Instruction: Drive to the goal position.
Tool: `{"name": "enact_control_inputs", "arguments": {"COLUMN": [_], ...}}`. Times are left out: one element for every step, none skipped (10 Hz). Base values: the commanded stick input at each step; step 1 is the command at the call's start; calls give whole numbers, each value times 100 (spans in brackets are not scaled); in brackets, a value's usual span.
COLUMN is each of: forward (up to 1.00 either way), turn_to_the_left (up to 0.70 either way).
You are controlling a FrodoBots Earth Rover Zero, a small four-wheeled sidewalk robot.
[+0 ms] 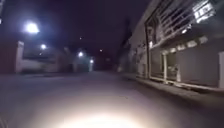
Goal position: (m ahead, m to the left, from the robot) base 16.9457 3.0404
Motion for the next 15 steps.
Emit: {"name": "enact_control_inputs", "arguments": {"forward": [70,70,70,70,70,70,70,70,70,70,70,70,70,70,70], "turn_to_the_left": [0,0,0,0,0,0,0,0,0,0,0,0,0,0,0]}}
